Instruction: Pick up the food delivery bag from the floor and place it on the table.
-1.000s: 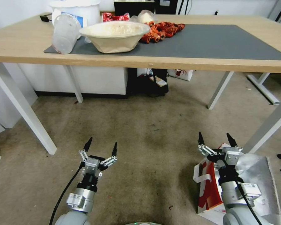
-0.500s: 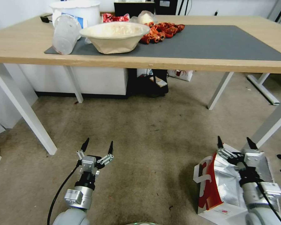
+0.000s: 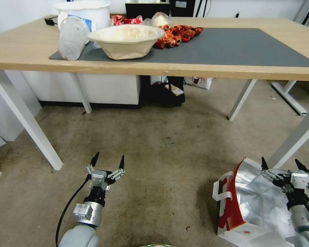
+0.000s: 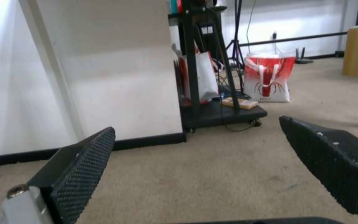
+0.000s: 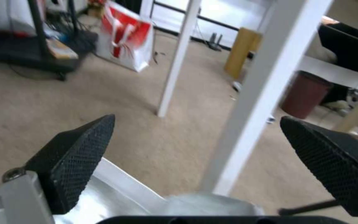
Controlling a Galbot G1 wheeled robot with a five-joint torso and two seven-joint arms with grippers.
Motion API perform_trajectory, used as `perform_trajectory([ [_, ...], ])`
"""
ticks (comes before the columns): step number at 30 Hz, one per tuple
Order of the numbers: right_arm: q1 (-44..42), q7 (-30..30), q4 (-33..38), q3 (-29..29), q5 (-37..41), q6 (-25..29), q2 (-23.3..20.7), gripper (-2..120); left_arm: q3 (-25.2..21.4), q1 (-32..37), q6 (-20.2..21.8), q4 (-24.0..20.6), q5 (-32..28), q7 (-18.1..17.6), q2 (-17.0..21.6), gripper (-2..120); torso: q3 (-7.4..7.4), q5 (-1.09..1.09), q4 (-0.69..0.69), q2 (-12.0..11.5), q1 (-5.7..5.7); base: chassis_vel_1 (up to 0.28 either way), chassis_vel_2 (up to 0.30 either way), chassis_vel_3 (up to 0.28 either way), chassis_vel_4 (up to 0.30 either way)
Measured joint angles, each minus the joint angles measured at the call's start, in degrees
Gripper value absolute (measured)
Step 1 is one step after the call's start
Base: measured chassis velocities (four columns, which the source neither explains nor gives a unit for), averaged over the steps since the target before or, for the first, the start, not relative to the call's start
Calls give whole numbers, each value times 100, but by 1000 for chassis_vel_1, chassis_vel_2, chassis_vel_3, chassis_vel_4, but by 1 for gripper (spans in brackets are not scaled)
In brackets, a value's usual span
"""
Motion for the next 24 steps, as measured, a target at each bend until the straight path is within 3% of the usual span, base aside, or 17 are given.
perform_trajectory([
  [10, 185, 3, -967, 339, -206, 74, -315, 100, 0, -19, 16, 83, 1, -9, 13, 99, 0, -1, 0, 5, 1, 0, 0, 0, 0],
  [24, 412, 74, -1659, 453, -120, 131, -528, 100, 35, -1, 7, 79, 29, -39, -10, 99, 0, -1, 0, 7, 1, 0, 0, 0, 0],
])
